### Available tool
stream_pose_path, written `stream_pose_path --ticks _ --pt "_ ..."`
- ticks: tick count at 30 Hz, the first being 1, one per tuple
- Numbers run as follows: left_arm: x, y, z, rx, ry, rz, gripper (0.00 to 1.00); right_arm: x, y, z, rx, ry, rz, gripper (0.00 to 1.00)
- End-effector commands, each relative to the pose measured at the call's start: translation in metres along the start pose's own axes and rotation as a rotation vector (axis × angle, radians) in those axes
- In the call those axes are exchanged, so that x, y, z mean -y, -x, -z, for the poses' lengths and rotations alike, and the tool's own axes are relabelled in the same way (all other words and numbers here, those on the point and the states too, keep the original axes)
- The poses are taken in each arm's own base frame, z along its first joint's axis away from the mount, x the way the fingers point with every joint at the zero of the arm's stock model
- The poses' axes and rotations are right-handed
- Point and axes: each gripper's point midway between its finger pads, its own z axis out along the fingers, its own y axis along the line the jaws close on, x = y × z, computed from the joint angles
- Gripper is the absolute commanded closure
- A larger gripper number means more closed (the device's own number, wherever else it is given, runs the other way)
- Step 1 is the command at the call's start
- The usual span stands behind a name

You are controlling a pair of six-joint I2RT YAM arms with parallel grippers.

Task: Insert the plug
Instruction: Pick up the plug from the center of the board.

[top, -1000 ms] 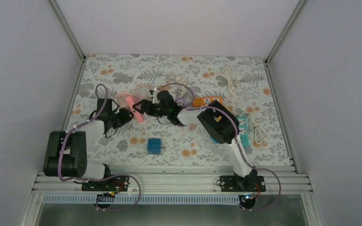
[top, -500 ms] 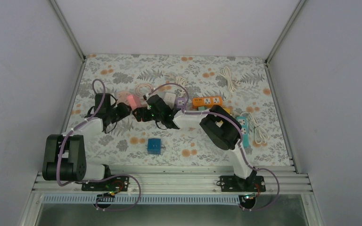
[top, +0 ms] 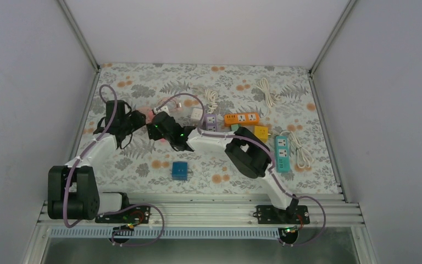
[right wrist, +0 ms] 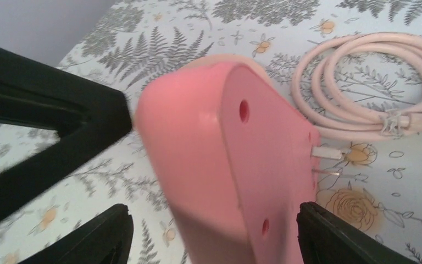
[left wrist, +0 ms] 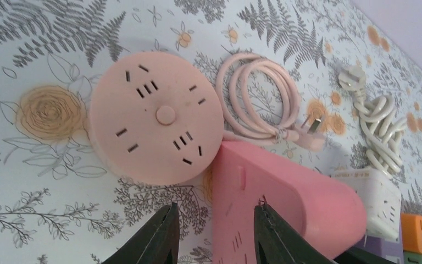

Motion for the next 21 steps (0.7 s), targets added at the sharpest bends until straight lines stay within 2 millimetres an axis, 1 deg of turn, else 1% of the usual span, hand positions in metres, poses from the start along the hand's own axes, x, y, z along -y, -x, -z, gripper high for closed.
stream_pose_path --ticks 1,4,8,10,11,13,16,18,19,20,21 --pt "0.005 0.019 0.004 0.041 0.022 0.004 0.64 0.026 -0.011 -0.017 0.026 -0.201 0.032 0.26" --pt "0.006 0.031 0.007 0.072 0.043 0.012 0.64 0.038 -0.006 -0.019 0.056 -0.281 0.010 0.35" --pt "0.009 0.052 0.013 0.116 0.063 0.023 0.60 0.037 0.004 -0.015 0.088 -0.291 0.006 0.59" --pt "0.009 0.062 0.015 0.132 0.074 0.032 0.56 0.036 0.009 -0.010 0.097 -0.289 0.005 0.69" --pt "0.006 0.067 0.015 0.140 0.082 0.041 0.53 0.034 0.016 -0.004 0.110 -0.279 0.000 0.74" --pt "0.005 0.078 0.013 0.154 0.082 0.051 0.48 0.034 0.022 0.006 0.117 -0.260 -0.015 0.77" --pt "0.000 0.087 0.002 0.144 0.086 0.052 0.43 0.036 0.034 0.027 0.115 -0.205 -0.059 0.78" --pt "-0.006 0.089 -0.011 0.122 0.089 0.044 0.39 0.039 0.040 0.042 0.097 -0.136 -0.107 0.78" --pt "-0.008 0.090 -0.018 0.113 0.083 0.039 0.38 0.040 0.040 0.049 0.077 -0.095 -0.131 0.78" --pt "-0.011 0.090 -0.026 0.098 0.080 0.024 0.36 0.045 0.044 0.055 0.059 -0.052 -0.170 0.78" --pt "-0.014 0.088 -0.034 0.077 0.078 0.013 0.35 0.048 0.039 0.060 0.025 -0.003 -0.201 0.78"
